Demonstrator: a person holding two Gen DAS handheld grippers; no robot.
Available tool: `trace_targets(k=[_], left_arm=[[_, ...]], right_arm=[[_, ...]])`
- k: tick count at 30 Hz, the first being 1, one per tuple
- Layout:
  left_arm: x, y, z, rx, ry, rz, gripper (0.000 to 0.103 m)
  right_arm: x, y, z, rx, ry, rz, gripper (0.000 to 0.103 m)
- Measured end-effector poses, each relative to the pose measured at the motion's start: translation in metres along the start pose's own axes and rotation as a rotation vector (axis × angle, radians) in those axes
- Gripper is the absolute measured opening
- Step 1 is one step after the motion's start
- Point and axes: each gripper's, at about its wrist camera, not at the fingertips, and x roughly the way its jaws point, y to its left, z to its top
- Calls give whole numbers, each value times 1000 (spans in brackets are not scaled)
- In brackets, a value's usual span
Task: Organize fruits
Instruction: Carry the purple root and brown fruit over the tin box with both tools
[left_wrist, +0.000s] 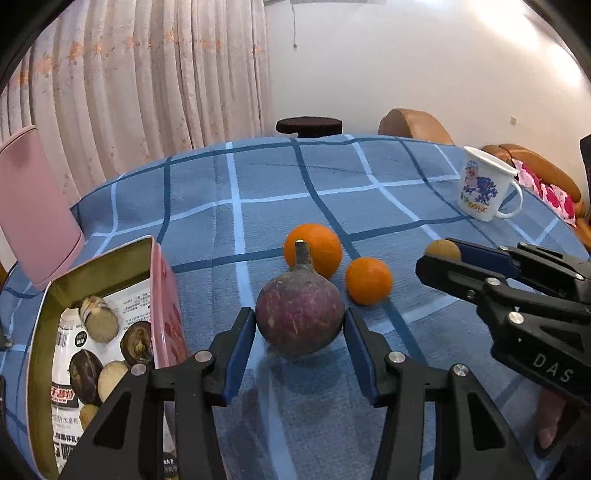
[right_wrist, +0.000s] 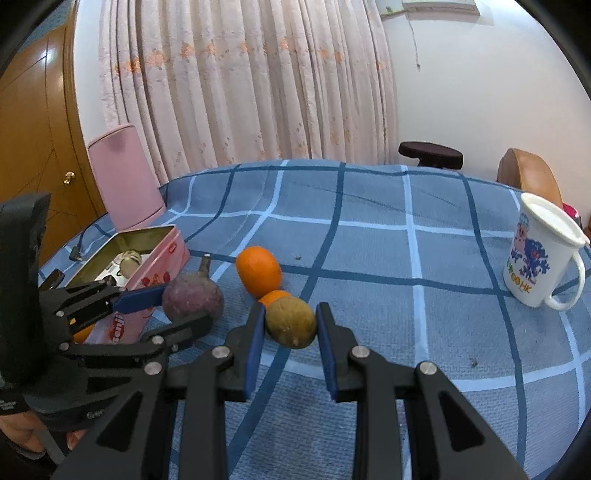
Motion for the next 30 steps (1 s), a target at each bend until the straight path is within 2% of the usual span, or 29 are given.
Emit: trace_targets(k=[16,30], left_arm=[[-30,7,-8,-38,-133,25,51],[-44,10,-13,-59,-198,30,51]], right_arm=[[-22,16,-3,-75,-118,-21,31],[-32,22,-4,-105,-185,-22,30]])
